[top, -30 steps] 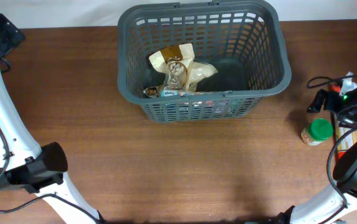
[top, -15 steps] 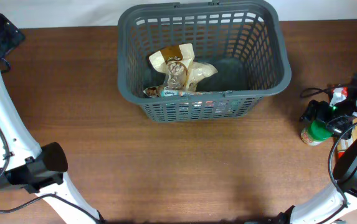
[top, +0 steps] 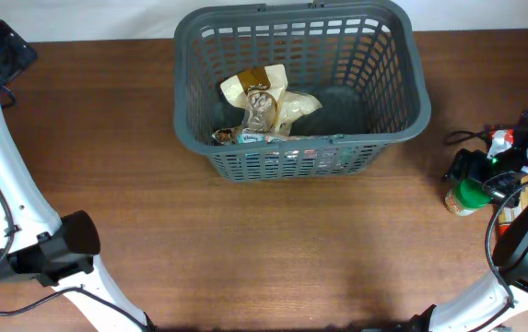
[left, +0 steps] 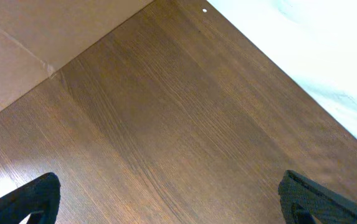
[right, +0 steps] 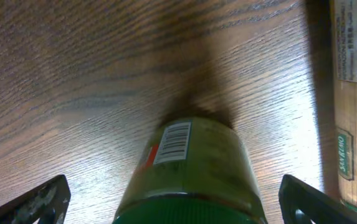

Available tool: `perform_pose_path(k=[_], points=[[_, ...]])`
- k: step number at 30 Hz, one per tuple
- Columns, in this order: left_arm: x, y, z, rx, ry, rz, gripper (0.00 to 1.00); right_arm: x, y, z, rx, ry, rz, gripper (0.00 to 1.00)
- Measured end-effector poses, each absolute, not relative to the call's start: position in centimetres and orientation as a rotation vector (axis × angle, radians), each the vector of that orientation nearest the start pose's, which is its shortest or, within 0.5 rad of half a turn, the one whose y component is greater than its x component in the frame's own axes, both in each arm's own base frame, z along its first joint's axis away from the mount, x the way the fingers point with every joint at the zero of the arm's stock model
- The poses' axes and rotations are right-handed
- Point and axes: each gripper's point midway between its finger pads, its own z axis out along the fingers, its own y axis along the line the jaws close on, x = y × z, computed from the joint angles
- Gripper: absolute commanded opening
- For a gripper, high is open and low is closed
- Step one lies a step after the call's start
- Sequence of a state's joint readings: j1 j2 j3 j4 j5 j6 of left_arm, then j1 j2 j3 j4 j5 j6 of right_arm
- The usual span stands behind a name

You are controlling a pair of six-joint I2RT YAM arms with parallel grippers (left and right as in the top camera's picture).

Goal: Pack container
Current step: 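Lower the right gripper onto the green-lidded jar and grasp it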

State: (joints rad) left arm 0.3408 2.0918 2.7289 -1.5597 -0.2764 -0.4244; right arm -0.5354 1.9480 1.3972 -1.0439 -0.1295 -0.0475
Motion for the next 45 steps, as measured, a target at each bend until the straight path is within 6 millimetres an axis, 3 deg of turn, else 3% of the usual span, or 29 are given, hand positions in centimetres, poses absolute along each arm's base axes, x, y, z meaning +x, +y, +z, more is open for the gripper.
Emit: perform_pose_path(k=[5, 7, 10, 20, 28, 33, 39, 45], points=[[41.5, 19.7, 34.6, -1.028, 2.246, 0.308, 0.99, 31.3, -16.0, 3.7, 0.760, 3.030, 0.206, 1.00], [41.5, 19.7, 34.6, -1.028, 2.246, 0.308, 0.99, 31.3, -16.0, 3.7, 0.762, 3.031, 0.207, 0.94], [41.5, 19.7, 34.6, -1.028, 2.246, 0.308, 0.99, 31.2, -15.9, 3.7, 0.771, 3.033, 0.208, 0.93], [41.5, 19.7, 34.6, -1.028, 2.246, 0.308, 0.99, 29.4, -15.2, 1.4, 0.807, 3.072, 0.201, 0.98], [41.5, 19.7, 34.6, -1.028, 2.246, 0.308, 0.99, 29.5, -15.7, 1.3, 0.808, 3.063, 0.165, 0.95], [41.5, 19.7, 34.6, -1.028, 2.246, 0.308, 0.99, 29.6, -15.8, 1.2, 0.810, 3.058, 0.156, 0.70], [41.5, 19.7, 34.6, -1.028, 2.246, 0.308, 0.99, 29.5, -15.9, 1.2, 0.823, 3.058, 0.143, 0.64], [41.5, 19.7, 34.6, -1.028, 2.246, 0.308, 0.99, 29.5, -16.0, 1.2, 0.828, 3.058, 0.138, 0.06]])
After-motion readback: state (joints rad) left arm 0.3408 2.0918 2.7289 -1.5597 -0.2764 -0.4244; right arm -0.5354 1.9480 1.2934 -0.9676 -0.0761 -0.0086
